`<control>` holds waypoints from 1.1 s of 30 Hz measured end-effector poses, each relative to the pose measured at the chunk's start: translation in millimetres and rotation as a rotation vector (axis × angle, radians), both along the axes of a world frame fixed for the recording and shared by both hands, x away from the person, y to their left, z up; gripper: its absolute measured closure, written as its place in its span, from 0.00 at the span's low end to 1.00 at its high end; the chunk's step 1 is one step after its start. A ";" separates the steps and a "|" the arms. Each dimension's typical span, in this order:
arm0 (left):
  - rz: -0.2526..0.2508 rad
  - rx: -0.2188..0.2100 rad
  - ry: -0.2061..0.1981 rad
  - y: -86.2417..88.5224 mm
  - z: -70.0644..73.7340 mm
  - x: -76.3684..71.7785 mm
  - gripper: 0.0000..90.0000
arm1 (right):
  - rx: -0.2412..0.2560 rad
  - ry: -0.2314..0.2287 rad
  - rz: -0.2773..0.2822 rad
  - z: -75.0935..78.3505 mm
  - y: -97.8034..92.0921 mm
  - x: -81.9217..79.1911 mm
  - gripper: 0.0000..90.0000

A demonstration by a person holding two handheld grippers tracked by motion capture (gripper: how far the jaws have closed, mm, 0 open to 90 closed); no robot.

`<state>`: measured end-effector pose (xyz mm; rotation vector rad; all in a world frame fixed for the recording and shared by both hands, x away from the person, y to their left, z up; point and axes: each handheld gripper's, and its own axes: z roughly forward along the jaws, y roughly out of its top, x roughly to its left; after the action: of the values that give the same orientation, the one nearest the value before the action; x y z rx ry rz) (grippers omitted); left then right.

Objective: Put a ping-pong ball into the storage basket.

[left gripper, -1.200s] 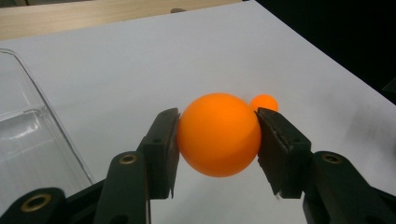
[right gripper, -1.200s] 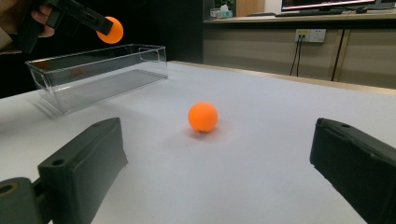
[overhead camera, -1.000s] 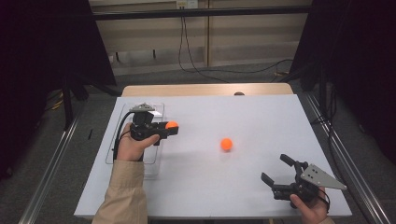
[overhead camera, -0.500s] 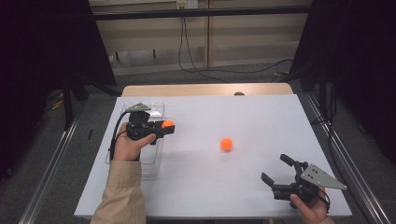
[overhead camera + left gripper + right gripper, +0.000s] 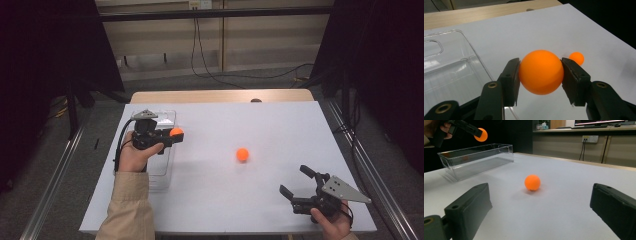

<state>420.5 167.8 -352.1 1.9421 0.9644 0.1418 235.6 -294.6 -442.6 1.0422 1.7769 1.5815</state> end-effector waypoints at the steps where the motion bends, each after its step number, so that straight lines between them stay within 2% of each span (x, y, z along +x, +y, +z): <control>1: 0.002 0.004 -0.001 0.5 0.0 0.1 0.57 | 0.000 0.000 0.000 0.0 0.0 0.0 0.03; 16: 0.025 -0.002 -0.008 9.5 -0.4 1.3 0.57 | 0.000 -0.001 0.000 0.3 -0.2 -0.2 0.03; 33: 0.054 0.019 -0.019 17.4 -0.3 1.8 0.57 | -0.001 -0.003 0.000 0.4 -0.3 -0.2 0.03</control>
<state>422.3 185.2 -352.5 1.9295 1.0066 0.2009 235.4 -295.0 -442.2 1.0393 1.7751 1.5811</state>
